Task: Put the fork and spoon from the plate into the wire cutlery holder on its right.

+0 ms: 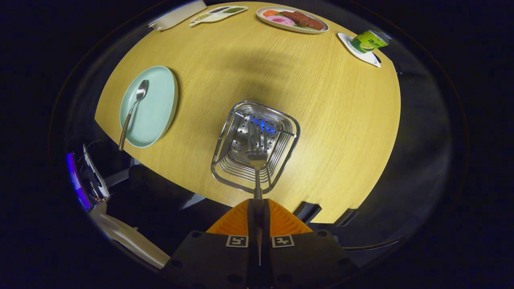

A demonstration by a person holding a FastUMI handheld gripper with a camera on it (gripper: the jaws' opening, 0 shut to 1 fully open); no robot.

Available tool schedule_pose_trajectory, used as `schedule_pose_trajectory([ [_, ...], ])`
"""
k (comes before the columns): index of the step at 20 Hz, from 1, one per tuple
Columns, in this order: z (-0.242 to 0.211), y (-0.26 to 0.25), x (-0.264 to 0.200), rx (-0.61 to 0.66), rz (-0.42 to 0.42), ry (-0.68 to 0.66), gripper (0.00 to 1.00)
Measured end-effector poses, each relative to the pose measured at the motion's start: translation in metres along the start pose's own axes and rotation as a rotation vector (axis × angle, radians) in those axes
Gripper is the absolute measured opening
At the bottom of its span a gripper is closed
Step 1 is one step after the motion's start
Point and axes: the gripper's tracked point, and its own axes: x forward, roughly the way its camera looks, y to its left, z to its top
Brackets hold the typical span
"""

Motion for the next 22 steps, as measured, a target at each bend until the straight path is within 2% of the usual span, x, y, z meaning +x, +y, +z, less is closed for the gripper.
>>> schedule_pose_trajectory([
  [3,0.003,0.000,0.004,0.012,0.013,0.041,0.07],
  [7,0.008,0.001,0.000,0.010,0.022,-0.010,0.26],
  [8,0.011,0.003,-0.003,0.024,0.035,-0.036,0.42],
  [9,0.013,0.004,-0.007,0.040,0.041,-0.065,0.49],
  [12,0.019,0.005,-0.029,0.090,0.056,-0.175,0.99],
  [18,0.027,0.013,-0.102,0.212,0.097,-0.417,1.00],
  [22,0.060,0.034,-0.173,0.278,0.144,-0.725,1.00],
])
